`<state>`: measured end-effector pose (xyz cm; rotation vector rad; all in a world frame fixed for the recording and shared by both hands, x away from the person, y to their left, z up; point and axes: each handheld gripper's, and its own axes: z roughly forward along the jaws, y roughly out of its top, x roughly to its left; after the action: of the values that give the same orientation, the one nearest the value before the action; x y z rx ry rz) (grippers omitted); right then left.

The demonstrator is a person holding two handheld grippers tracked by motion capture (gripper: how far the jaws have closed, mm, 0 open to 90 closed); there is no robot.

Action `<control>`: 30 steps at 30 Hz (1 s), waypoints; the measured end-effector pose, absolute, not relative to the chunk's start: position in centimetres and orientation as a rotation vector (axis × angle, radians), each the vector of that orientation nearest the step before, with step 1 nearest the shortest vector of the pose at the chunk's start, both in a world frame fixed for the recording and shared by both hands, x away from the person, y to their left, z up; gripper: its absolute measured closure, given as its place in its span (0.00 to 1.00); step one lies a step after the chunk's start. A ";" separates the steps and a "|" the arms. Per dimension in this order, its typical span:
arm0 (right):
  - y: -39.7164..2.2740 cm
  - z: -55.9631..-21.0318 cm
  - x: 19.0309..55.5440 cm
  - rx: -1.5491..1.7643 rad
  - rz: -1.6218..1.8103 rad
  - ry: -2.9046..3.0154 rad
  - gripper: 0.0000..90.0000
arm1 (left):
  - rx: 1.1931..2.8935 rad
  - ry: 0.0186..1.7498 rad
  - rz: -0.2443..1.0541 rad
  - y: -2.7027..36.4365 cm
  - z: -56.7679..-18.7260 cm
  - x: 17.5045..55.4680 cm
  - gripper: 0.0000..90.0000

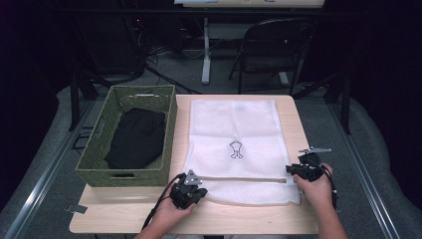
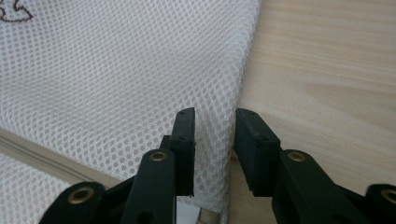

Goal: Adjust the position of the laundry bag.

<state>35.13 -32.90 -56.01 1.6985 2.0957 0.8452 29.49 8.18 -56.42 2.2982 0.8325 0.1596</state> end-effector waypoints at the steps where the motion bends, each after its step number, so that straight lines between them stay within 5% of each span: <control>1: -32.8 -56.1 35.1 1.701 0.846 2.100 0.79 | 2.301 0.832 0.162 8.2 -56.4 29.5 0.98; 9: -32.1 -56.1 34.8 1.632 0.812 2.158 0.96 | 2.313 0.848 0.174 8.4 -56.3 29.0 0.98; 30: -32.2 -55.4 31.5 1.603 0.861 2.194 0.96 | 2.332 0.838 0.162 9.0 -56.2 25.8 0.98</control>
<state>31.47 -32.20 -55.38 1.6033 2.1938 0.8613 25.76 8.99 -56.20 2.3322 0.8376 0.1623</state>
